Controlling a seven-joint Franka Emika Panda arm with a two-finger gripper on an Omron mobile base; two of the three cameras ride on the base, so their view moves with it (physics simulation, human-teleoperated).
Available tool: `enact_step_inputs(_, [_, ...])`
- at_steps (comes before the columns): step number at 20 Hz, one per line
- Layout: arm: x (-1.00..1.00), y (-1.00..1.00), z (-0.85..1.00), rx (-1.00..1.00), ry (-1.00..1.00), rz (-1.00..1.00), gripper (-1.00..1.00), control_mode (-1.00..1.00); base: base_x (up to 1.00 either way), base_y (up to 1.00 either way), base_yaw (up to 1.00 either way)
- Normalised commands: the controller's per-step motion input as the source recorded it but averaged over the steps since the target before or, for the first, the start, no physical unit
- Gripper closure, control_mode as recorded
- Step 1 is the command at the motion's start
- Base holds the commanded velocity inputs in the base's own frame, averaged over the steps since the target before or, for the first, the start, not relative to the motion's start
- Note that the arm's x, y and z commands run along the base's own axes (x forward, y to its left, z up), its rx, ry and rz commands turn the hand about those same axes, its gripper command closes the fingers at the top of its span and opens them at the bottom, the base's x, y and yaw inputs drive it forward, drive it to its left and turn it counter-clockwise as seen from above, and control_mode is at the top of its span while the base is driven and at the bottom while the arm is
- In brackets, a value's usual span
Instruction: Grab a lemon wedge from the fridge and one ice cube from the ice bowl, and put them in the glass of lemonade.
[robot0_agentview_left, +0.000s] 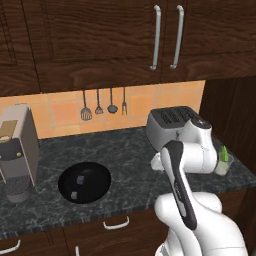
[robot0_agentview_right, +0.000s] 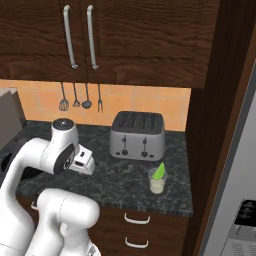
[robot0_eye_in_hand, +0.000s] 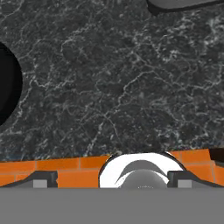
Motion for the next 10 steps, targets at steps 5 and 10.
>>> enact_step_inputs(5, [0.00,0.74,0.03,0.00,0.00,0.13,-1.00,-1.00,0.00,0.00,0.00])
enact_step_inputs(10, [0.00,0.73,0.03,0.00,0.00,0.12,-1.00,-1.00,0.00,0.00,0.00])
